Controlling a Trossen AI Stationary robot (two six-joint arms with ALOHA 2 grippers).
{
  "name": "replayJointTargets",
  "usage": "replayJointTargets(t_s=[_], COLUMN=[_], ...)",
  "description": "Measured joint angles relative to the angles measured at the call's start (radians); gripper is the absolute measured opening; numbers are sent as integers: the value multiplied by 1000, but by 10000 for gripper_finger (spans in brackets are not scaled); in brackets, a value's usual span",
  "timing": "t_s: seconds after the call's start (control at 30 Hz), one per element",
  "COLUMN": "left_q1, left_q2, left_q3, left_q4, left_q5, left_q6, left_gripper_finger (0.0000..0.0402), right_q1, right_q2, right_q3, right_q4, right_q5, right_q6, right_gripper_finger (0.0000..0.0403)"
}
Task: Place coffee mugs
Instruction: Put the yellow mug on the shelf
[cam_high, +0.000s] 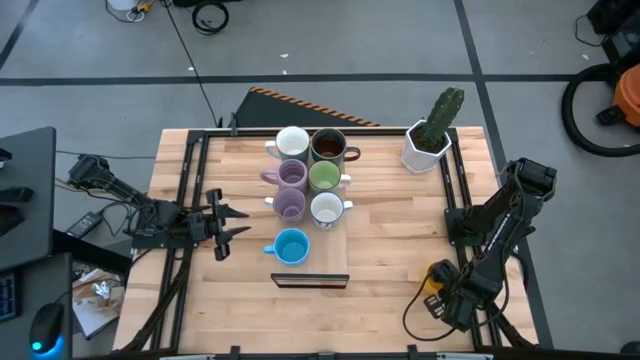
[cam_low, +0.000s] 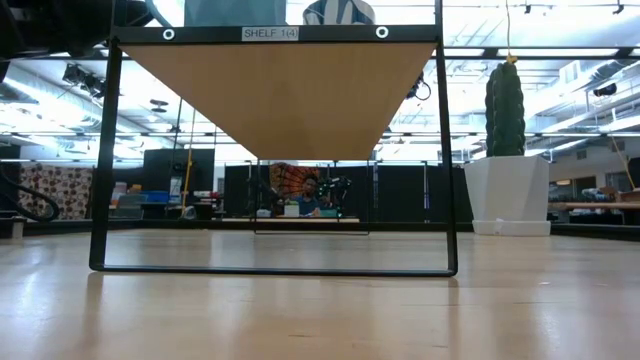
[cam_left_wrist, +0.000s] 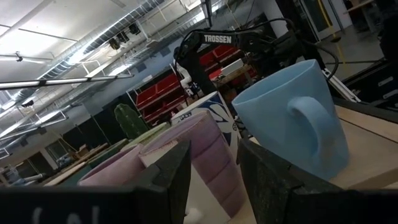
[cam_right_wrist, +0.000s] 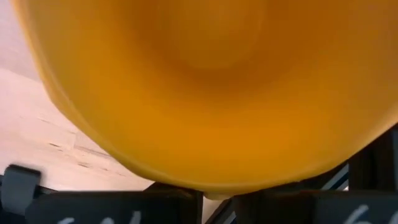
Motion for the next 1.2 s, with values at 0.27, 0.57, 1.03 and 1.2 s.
replayJointTargets(t_s=[0.27,0.57,1.03,1.2], left_q1=[0,0,0,0], left_q2=[0,0,0,0], left_q3=[0,0,0,0], left_q4=[-5,-18,-33,-37], left_q5=[0,0,0,0], left_q6=[-16,-43,-113,-134], left_gripper_finger=[142,142,142,142], right_q1=[-34,-150,-380,-446], right_q2=[1,2,1,0], right_q3=[8,23,167,325], right_q4=[-52,-118,-196,-333], right_q5=[-5,69,144,187], right_q6=[-171,-544,-1009,-1138], right_gripper_finger=[58,57,57,57])
